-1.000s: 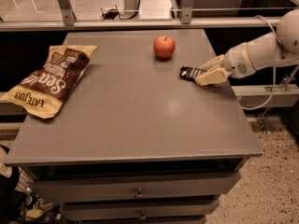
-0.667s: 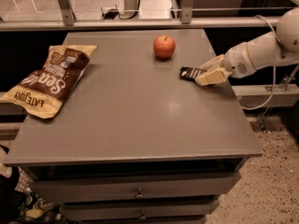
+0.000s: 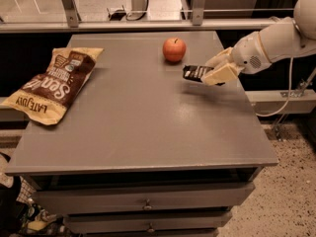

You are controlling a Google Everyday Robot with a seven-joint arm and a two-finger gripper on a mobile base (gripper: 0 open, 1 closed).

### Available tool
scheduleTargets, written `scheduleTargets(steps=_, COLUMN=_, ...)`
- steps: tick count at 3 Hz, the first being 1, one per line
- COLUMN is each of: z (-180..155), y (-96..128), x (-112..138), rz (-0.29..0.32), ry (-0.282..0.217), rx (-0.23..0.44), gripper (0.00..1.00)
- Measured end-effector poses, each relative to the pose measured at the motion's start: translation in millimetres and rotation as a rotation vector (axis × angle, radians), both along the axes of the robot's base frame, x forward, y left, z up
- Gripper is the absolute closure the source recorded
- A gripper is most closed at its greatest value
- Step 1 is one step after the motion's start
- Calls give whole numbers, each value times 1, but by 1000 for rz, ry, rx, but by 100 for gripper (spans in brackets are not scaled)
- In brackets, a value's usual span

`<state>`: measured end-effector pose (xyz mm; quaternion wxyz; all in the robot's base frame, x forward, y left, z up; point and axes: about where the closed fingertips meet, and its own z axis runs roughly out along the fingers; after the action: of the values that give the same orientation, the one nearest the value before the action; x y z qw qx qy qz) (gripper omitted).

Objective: Move rxbar chocolate near brown chip bag

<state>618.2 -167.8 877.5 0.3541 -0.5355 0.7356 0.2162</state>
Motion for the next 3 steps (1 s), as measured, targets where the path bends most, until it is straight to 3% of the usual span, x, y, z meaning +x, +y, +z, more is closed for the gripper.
scheduleTargets(steps=1, z=43, y=44, x=-29, rz=56, ry=-39, rx=-24, gripper=100)
scheduleTargets(steps=3, z=66, y=159, x=-87, rz=116, ry=-64, rx=-80, gripper=100)
